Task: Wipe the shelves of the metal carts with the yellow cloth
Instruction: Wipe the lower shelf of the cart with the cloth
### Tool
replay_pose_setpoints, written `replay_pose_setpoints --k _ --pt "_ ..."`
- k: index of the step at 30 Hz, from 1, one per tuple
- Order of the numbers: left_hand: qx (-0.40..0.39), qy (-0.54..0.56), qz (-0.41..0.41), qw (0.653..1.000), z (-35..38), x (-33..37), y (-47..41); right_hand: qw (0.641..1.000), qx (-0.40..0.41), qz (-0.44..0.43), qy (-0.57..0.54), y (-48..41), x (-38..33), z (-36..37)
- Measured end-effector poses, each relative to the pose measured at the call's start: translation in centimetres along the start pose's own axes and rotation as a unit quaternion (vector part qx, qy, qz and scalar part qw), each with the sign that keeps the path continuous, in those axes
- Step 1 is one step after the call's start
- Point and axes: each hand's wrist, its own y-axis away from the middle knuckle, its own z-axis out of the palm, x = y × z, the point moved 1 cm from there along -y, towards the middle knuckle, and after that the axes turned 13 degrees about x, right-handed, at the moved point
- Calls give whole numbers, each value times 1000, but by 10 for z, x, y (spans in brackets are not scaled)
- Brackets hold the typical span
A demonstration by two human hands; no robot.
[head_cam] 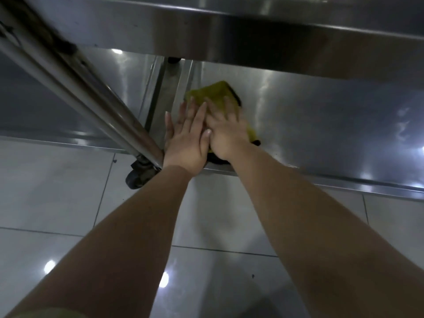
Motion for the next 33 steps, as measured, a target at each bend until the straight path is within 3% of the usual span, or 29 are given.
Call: replay_pose_setpoints --k 3,5,7,10,12,14,17,21,25,33 --pt "-1 11 -1 1000 1 1 2 996 -19 -85 -7 -1 4 -5" --pt "-11 17 -2 1000 0 0 1 997 10 -72 32 -3 44 -10" --pt "-17 8 0 1000 0 -1 0 997 30 14 72 2 106 -15" --pt "-27 -8 5 1000 -2 -1 0 971 46 227 60 38 204 -28" --pt "-31 -1 11 999 -2 0 0 943 52 325 37 60 227 -31" --pt "-31 6 15 999 -4 1 1 932 72 354 27 63 213 -25" --pt "-29 1 17 999 -6 0 2 952 94 291 29 48 159 -16" --pt "-28 8 8 1000 -9 2 2 992 66 102 26 34 63 -3" --pt "-10 2 14 1000 -19 5 6 996 29 -56 -55 35 -6 6" --pt "28 78 -19 996 -47 17 41 995 -4 -83 -58 36 -13 1"
